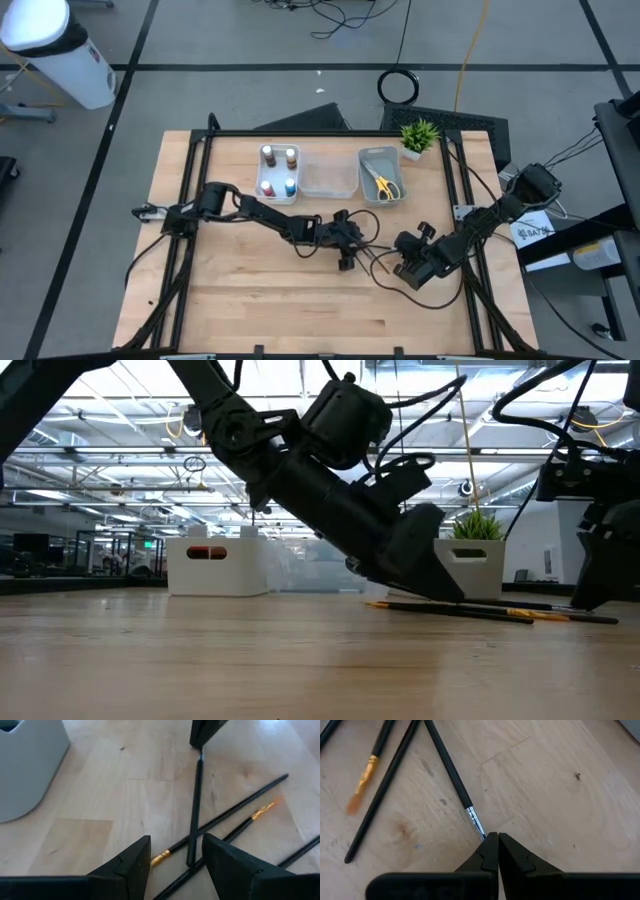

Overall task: Pick & Place Paint Supplies
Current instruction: Put the silver paint brush in the transparent bin

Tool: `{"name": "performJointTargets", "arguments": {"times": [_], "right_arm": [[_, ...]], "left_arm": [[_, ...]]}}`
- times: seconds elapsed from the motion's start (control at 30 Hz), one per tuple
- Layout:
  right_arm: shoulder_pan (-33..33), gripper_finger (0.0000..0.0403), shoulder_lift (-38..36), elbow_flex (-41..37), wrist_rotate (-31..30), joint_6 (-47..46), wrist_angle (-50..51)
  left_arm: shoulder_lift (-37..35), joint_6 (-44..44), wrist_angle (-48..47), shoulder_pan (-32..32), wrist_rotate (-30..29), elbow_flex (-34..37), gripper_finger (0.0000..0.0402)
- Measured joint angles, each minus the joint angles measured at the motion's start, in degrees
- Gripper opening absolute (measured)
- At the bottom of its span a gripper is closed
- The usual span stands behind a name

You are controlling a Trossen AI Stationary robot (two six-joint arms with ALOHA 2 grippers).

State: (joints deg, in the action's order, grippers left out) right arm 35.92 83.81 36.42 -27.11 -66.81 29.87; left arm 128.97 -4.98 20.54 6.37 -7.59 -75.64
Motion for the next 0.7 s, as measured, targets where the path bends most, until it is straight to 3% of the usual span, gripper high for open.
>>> {"name": "performJointTargets", "arguments": {"times": [0.23,0.53,0.7], "right_arm": [[0.00,0.0000,0.00,0.00,0.00,0.18,0.02],[0.00,0.0000,0.00,0.00,-0.02,0.17,0.04],[0.00,0.0000,0.00,0.00,-0.11,0.17,0.15]], "left_arm": [[-0.04,0.16,-2.81,-0.05,0.24,-0.09,0.0169],[-0.04,0.39,-3.05,-0.52,2.98,-0.09,0.0022],[-0.04,1.13,-3.07,-0.72,3.38,-0.07,0.0022]]}}
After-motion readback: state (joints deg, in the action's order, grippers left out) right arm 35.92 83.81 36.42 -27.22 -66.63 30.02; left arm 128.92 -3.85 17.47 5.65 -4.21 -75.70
